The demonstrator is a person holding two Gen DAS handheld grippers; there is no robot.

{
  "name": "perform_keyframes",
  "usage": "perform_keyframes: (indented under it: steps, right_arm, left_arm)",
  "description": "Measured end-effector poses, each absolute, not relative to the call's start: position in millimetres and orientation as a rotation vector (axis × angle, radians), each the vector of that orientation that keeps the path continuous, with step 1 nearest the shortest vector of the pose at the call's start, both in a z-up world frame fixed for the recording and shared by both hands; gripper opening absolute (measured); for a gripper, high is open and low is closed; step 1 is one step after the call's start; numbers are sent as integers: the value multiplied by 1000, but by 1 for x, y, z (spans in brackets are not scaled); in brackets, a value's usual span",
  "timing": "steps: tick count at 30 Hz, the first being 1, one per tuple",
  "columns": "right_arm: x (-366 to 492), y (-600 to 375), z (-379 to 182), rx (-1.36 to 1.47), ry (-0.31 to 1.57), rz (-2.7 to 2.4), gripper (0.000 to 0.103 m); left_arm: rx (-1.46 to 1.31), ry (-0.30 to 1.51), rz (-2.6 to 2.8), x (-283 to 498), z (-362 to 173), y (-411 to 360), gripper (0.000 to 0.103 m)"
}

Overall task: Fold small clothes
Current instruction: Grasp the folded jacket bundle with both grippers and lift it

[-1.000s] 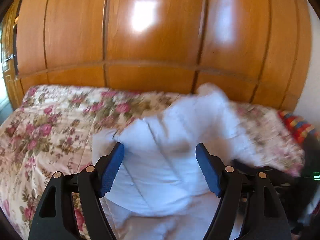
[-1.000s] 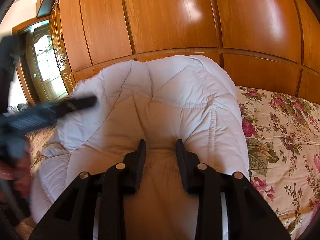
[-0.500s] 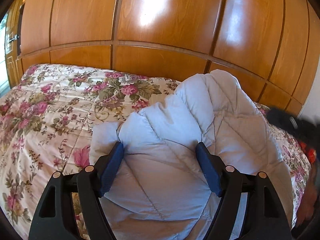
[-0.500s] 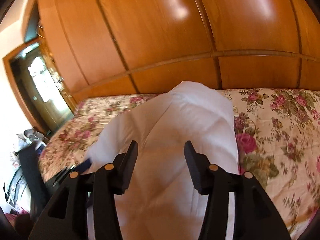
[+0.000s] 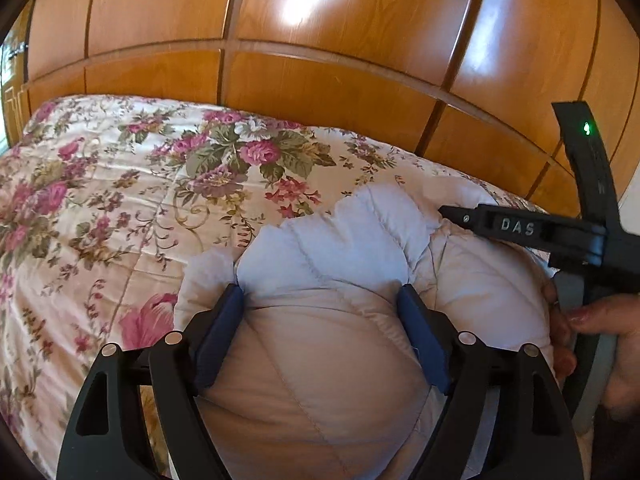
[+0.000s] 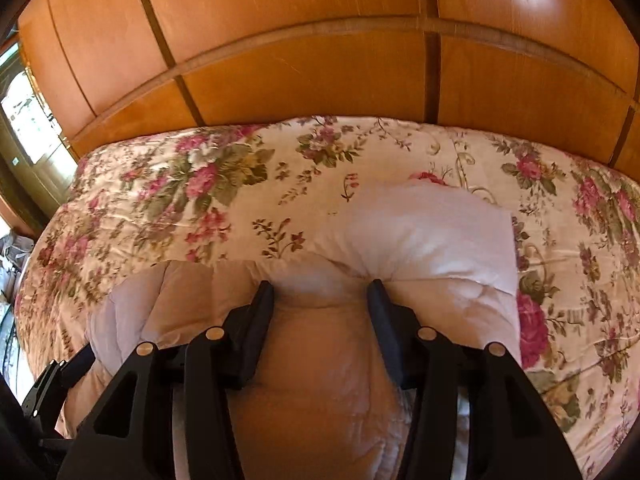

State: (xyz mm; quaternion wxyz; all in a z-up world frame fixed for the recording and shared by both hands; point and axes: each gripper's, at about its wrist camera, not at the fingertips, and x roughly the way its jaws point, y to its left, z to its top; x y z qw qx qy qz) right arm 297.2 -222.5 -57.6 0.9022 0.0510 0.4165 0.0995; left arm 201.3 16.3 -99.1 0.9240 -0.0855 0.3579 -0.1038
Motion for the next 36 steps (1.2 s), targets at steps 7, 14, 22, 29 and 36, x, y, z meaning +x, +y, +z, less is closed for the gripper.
perform_keyframes:
  steps: [7,14,22,29,36]
  right_arm:
    - [301,-224,-64,110,828,215,50]
    - [246,-237,-28,175,707,325,74]
    - [164,-281,-22,343,689,331,82]
    - [117,-303,-42,430,727,285,86]
    - [86,-314,-59,466,787,291,88]
  left_arm:
    - [-182,732,-214,206,-106,15,79]
    - [-188,670,-252,175,-92,24,81]
    - [-369,677,-217,134,-84,62,87]
    - [-500,760,-243,107,-104,79,87]
    - [-516,798,-312,77,-109,81,66]
